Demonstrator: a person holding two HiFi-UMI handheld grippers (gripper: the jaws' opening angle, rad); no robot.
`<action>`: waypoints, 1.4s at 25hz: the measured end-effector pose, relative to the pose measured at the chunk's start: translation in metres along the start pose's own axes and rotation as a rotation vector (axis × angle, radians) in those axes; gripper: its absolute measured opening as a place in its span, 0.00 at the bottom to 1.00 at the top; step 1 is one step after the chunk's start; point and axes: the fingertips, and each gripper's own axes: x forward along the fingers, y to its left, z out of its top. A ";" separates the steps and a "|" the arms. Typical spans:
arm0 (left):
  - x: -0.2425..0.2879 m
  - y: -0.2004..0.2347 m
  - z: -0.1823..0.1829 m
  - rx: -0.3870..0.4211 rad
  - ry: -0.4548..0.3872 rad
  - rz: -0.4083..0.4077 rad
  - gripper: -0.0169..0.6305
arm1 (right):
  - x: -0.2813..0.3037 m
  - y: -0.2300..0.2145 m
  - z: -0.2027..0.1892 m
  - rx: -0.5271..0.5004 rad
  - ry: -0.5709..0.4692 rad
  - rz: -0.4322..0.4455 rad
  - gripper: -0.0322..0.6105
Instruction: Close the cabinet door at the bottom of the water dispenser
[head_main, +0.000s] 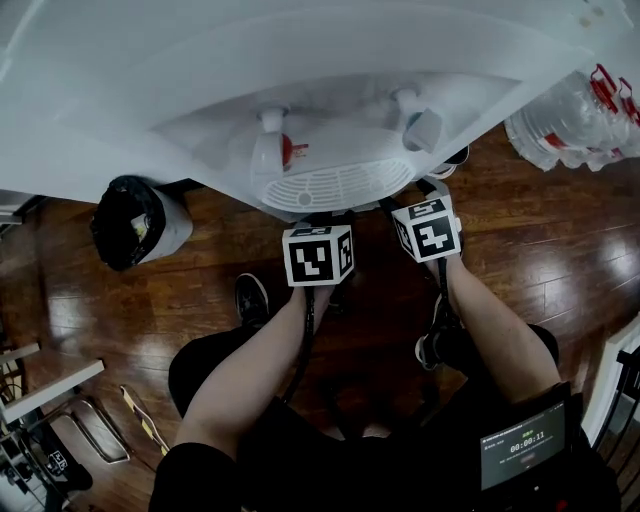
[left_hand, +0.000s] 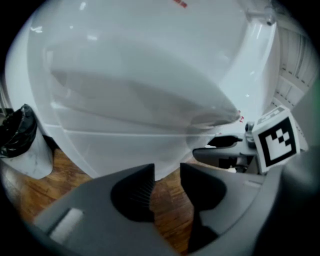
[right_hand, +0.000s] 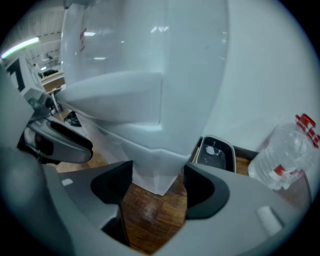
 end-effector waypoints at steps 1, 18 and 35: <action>-0.005 -0.003 -0.002 -0.007 -0.008 -0.007 0.30 | -0.007 0.000 -0.002 0.050 -0.003 -0.011 0.51; -0.123 -0.066 -0.014 -0.117 -0.255 -0.213 0.24 | -0.158 0.107 0.028 0.173 -0.390 0.141 0.17; -0.238 -0.103 -0.016 0.356 -0.713 -0.090 0.06 | -0.257 0.134 0.023 0.070 -0.632 0.182 0.06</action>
